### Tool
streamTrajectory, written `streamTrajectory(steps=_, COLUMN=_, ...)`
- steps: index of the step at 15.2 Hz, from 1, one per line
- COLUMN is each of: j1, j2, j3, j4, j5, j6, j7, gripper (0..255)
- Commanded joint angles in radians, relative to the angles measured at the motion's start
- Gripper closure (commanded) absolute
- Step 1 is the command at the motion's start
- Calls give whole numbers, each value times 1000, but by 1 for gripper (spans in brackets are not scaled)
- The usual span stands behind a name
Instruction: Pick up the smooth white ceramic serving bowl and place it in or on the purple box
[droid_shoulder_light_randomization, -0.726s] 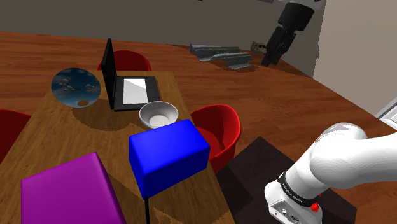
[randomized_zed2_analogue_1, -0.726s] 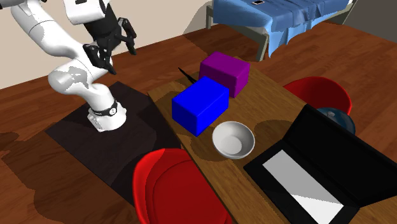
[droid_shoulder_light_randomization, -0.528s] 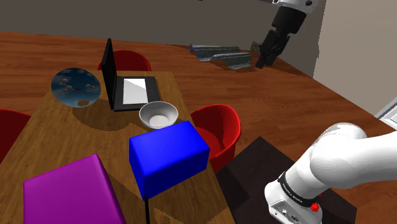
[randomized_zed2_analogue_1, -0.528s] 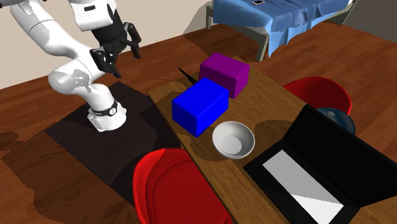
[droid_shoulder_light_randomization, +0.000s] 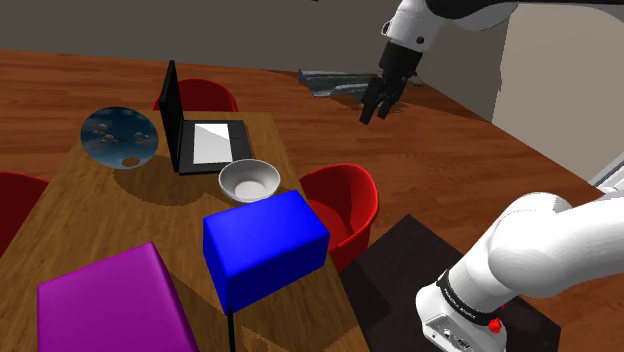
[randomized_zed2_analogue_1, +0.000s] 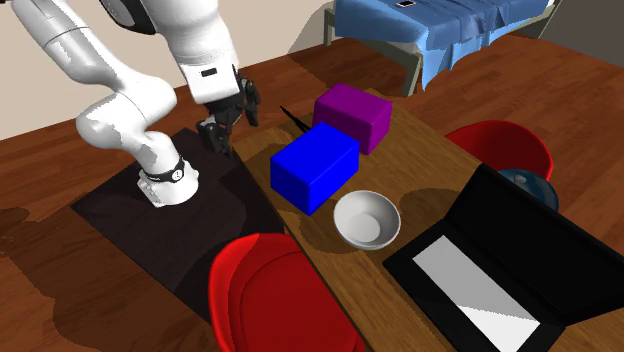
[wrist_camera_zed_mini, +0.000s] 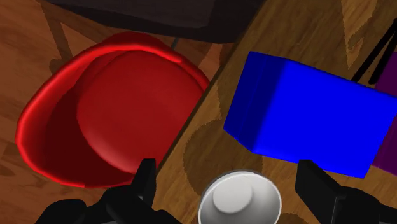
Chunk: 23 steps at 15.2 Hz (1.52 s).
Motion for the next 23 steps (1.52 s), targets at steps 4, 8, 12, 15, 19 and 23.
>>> streamTrajectory(steps=4, j1=13, j2=162, j3=18, j4=12, j5=7, j6=155, j7=-6, gripper=0)
streamTrajectory(steps=8, j1=22, j2=301, j3=32, j4=47, j5=10, j6=262, j7=-8, gripper=0)
streamTrajectory(steps=12, j1=30, j2=447, j3=44, j4=103, j5=9, j6=353, j7=-8, gripper=0)
streamTrajectory(steps=15, j1=36, j2=559, j3=52, j4=160, j5=4, j6=410, j7=-6, gripper=0)
streamTrajectory(steps=19, j1=45, j2=710, j3=60, j4=253, j5=-7, j6=471, j7=-1, gripper=0)
streamTrajectory(steps=23, j1=55, j2=864, j3=64, j4=367, j5=-21, j6=511, j7=7, gripper=0)
